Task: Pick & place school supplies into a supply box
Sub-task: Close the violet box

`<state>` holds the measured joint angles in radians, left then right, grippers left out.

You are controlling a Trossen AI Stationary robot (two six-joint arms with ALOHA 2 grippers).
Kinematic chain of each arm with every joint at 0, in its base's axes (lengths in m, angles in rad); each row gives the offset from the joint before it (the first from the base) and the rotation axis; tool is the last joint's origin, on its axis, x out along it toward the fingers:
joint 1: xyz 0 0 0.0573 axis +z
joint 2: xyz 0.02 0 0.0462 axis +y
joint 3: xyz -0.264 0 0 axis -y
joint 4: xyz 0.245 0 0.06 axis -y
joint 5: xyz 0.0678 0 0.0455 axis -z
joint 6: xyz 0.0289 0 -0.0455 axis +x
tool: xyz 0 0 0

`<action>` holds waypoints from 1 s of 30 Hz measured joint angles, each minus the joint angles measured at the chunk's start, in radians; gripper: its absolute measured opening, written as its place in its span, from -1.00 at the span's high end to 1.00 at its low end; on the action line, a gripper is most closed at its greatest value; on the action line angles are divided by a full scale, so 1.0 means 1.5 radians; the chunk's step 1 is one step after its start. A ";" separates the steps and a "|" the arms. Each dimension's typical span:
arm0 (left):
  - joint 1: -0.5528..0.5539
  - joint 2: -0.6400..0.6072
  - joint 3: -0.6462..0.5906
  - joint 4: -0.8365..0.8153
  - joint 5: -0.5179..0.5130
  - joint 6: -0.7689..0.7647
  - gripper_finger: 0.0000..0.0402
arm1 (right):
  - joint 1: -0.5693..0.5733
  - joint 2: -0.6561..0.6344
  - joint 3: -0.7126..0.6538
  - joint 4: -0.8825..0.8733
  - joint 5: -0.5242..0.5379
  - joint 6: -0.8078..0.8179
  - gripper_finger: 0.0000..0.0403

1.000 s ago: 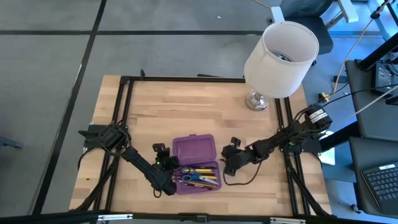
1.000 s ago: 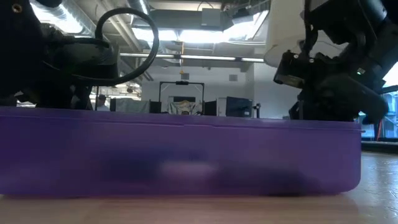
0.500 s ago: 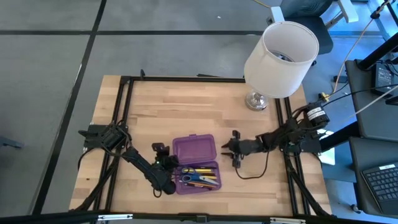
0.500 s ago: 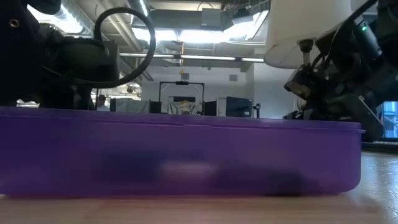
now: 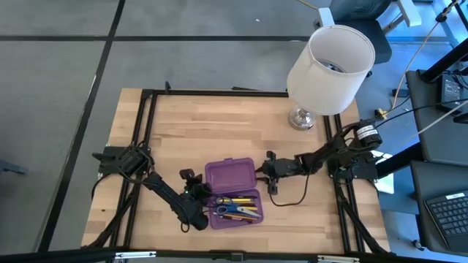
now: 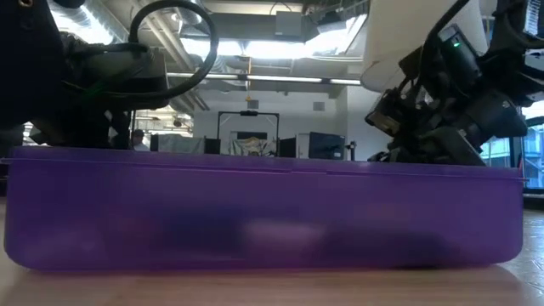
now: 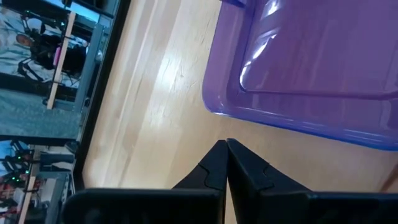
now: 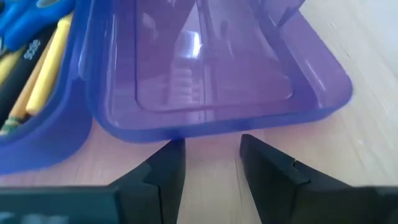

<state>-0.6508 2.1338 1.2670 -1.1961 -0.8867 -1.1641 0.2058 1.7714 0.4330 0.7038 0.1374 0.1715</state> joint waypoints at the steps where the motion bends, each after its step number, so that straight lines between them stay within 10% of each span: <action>1: 0.000 0.000 0.000 0.000 -0.001 0.002 0.98 | 0.000 0.007 0.004 0.004 -0.003 0.000 0.20; 30: 0.012 0.001 0.000 -0.001 0.000 0.041 0.98 | 0.018 0.063 0.015 0.200 -0.013 -0.107 0.20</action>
<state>-0.6331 2.1353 1.2671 -1.1977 -0.8865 -1.1020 0.2321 1.8655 0.4553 1.0039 0.1183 0.0103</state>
